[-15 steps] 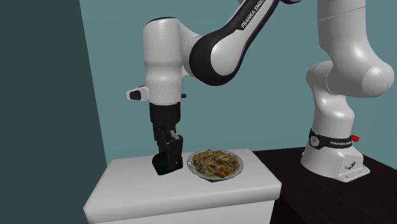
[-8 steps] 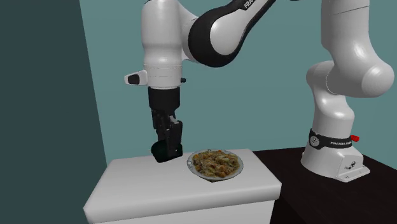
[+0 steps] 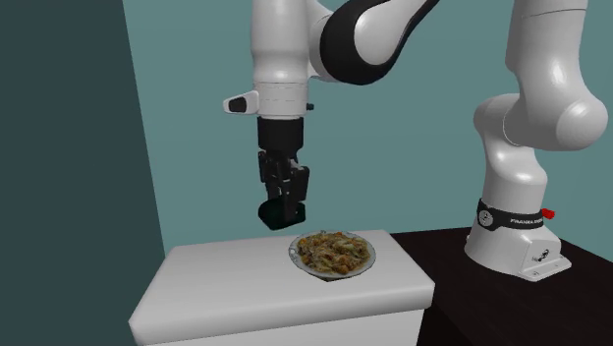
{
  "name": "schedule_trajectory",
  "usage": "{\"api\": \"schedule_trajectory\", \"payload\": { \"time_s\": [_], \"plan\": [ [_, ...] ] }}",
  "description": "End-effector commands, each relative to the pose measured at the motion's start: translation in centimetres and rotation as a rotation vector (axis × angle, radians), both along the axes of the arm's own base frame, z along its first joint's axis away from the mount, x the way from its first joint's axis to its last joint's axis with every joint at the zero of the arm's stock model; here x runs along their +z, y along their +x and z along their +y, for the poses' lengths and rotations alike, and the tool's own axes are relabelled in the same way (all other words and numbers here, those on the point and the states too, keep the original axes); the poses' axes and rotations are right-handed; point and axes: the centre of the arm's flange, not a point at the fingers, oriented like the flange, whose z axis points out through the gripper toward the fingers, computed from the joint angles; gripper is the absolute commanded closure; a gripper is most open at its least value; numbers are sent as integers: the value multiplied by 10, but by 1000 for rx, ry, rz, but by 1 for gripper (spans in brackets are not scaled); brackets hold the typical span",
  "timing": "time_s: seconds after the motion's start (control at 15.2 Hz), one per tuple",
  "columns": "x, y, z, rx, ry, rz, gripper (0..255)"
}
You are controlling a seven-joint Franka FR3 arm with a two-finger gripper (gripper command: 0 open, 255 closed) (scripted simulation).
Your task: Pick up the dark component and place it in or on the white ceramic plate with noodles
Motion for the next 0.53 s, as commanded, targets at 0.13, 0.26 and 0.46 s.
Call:
{"api": "schedule_trajectory", "payload": {
  "time_s": [0.13,0.26,0.46],
  "plan": [
    [0,-52,-21,-1,0,0,255],
    [0,-77,-31,-1,0,0,255],
    [2,-111,-45,-1,0,0,255]
  ]
}}
